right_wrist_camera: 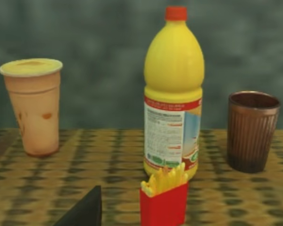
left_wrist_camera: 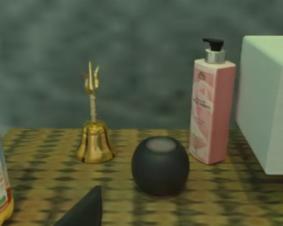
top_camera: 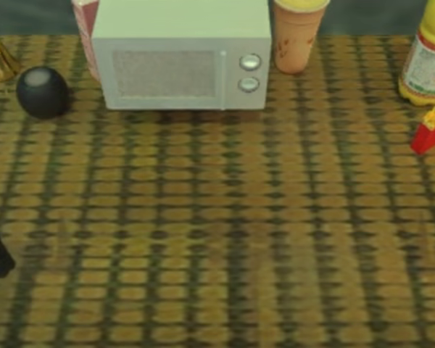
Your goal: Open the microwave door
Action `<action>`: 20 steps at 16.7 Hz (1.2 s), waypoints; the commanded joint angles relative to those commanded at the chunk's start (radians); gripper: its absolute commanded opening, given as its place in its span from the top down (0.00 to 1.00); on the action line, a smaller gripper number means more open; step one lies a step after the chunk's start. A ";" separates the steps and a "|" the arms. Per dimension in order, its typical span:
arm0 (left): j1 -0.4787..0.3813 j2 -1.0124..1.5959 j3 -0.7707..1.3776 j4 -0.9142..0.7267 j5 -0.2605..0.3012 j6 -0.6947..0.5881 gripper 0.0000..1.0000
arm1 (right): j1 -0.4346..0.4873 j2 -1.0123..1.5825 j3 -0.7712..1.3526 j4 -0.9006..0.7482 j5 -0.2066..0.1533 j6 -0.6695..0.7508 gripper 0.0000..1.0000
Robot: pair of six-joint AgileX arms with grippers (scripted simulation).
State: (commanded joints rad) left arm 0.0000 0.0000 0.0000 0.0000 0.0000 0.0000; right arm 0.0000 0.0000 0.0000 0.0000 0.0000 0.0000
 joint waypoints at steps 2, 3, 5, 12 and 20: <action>0.000 0.000 0.000 0.000 0.000 0.000 0.00 | 0.000 0.000 0.000 0.000 0.000 0.000 0.00; -0.004 0.010 0.010 -0.006 -0.001 -0.003 0.00 | 0.000 0.000 0.000 0.000 0.000 0.000 0.00; -0.022 0.059 0.061 -0.037 -0.009 -0.020 0.00 | 0.000 0.000 0.000 0.000 0.000 0.000 0.00; -0.169 0.549 0.568 -0.317 -0.082 -0.155 0.00 | 0.000 0.000 0.000 0.000 0.000 0.000 0.00; -0.401 1.463 1.505 -0.798 -0.197 -0.356 0.00 | 0.000 0.000 0.000 0.000 0.000 0.000 0.00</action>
State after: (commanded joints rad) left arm -0.4010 1.4633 1.5047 -0.7976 -0.1973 -0.3562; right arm 0.0000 0.0000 0.0000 0.0000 0.0000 0.0000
